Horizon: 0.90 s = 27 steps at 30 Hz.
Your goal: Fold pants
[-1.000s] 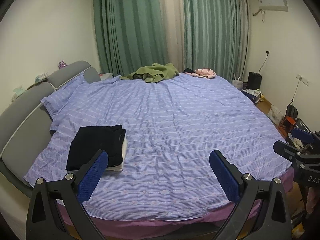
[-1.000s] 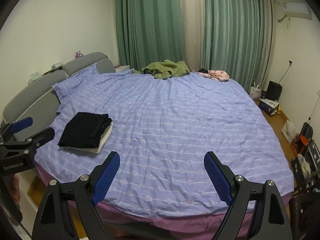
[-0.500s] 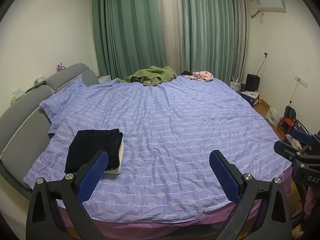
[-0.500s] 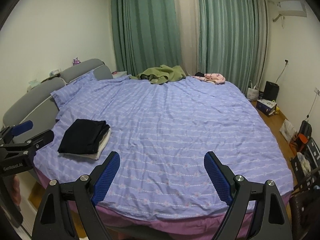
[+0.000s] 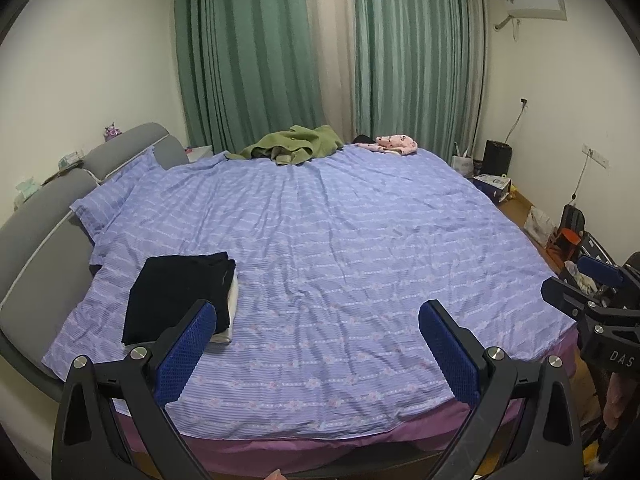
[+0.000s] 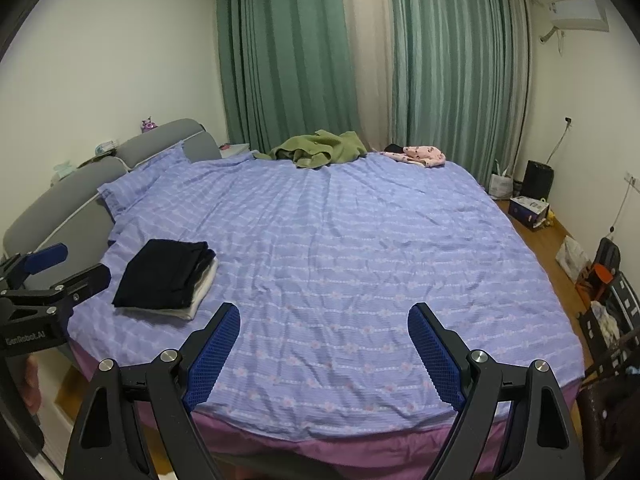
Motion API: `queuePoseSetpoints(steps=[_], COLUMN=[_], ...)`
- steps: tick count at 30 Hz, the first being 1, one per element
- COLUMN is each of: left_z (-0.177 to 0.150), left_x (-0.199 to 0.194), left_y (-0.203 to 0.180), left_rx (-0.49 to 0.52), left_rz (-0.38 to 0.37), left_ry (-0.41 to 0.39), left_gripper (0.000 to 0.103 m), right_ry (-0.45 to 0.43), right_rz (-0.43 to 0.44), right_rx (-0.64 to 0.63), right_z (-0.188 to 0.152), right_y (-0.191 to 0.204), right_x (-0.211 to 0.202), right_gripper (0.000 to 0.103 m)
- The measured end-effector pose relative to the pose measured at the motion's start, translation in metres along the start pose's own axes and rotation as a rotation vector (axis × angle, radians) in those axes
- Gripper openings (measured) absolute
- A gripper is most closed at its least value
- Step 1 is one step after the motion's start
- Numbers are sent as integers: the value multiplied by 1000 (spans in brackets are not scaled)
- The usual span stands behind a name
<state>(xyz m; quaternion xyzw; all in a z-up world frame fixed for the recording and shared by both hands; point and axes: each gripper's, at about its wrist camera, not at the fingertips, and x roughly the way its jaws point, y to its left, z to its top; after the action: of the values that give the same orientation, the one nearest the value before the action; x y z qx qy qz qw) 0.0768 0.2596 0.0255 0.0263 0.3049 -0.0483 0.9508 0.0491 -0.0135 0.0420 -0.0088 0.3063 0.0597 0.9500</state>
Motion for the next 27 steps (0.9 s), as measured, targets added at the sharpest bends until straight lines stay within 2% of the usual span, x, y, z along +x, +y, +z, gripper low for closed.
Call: queuePoseSetpoints(steps=[27], left_z=[-4], left_x=[2], left_y=[-11], left_rx=[20], left_rz=[32], left_ry=[14], left_gripper=[103], right_ry=[12], right_rz=[-38], right_rx=[14], right_z=[-6], right_y=[-2], right_x=[-6], right_gripper=[87])
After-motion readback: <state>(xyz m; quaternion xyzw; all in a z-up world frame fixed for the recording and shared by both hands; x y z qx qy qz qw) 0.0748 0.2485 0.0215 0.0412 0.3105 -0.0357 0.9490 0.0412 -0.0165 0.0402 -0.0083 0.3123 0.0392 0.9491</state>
